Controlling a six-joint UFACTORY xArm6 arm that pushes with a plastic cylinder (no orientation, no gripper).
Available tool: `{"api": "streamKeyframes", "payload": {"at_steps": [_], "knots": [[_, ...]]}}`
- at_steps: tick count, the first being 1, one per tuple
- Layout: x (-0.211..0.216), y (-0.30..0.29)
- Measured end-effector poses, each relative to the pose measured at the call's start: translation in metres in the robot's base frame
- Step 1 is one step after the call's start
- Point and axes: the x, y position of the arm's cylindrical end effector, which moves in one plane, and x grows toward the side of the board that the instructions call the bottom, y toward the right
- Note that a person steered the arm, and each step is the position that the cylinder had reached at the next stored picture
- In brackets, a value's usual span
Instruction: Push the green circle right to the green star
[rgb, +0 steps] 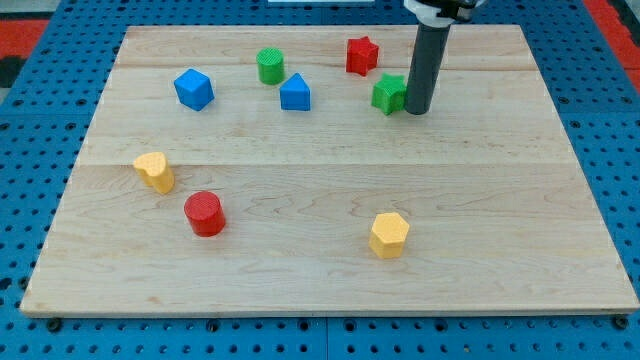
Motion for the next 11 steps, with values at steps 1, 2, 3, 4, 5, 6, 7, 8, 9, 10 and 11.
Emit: {"api": "streamKeyframes", "payload": {"at_steps": [1, 2, 3, 4, 5, 6, 7, 8, 9, 10, 11], "knots": [[-0.006, 0.004], [-0.040, 0.007], [-0.067, -0.014], [-0.069, -0.055], [-0.084, -0.098], [-0.100, -0.128], [-0.107, -0.194], [-0.111, -0.253], [-0.087, -0.235], [-0.082, -0.190], [-0.077, -0.206]]}}
